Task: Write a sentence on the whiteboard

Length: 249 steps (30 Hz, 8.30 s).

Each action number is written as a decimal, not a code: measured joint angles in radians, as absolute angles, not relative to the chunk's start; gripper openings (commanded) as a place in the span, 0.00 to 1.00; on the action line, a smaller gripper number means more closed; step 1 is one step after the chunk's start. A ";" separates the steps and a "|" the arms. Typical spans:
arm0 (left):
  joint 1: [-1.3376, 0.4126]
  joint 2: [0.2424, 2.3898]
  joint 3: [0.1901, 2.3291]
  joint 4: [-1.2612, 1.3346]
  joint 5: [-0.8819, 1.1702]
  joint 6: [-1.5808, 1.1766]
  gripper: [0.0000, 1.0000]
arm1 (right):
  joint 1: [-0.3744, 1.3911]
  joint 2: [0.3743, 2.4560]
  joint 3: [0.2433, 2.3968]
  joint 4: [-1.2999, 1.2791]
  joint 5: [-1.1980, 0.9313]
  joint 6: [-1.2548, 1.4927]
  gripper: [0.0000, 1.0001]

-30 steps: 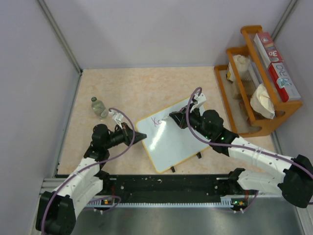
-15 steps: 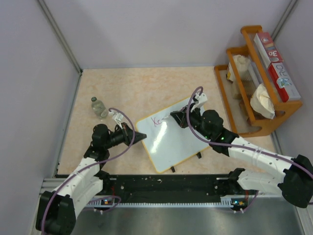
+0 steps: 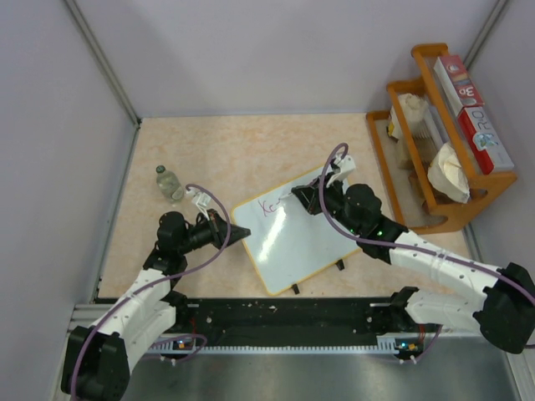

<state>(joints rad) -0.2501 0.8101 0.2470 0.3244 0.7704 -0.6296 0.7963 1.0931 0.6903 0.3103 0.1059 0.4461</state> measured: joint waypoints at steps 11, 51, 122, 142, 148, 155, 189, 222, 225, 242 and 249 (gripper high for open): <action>-0.250 0.810 0.247 0.323 0.770 -0.630 0.00 | 0.791 1.096 0.685 0.313 0.059 0.447 0.00; -0.250 0.810 0.247 0.329 0.778 -0.628 0.00 | 0.789 1.017 0.671 0.236 0.108 0.439 0.00; -0.250 0.810 0.247 0.329 0.778 -0.627 0.00 | 0.776 1.053 0.737 0.205 0.069 0.434 0.00; -0.250 0.810 0.247 0.329 0.777 -0.627 0.00 | 0.768 1.084 0.734 0.216 0.091 0.430 0.00; -0.250 0.810 0.247 0.329 0.777 -0.627 0.00 | 0.763 1.087 0.734 0.218 0.092 0.437 0.00; -0.250 0.810 0.247 0.328 0.777 -0.627 0.00 | 0.758 1.077 0.721 0.220 0.096 0.441 0.00; -0.250 0.810 0.247 0.328 0.776 -0.627 0.00 | 0.748 1.031 0.649 0.241 0.042 0.467 0.00; -0.256 0.542 0.129 0.246 0.683 -0.593 0.97 | 0.609 0.619 0.603 0.041 -0.065 0.509 0.00; -0.257 0.507 0.070 0.289 0.660 -0.672 0.93 | 0.607 0.618 0.603 0.031 -0.065 0.508 0.00; -0.385 0.870 0.045 0.740 0.604 -0.857 0.45 | 0.606 0.616 0.602 0.009 -0.065 0.507 0.00; -0.393 0.984 0.047 0.815 0.627 -0.845 0.00 | 0.606 0.615 0.603 0.003 -0.064 0.497 0.00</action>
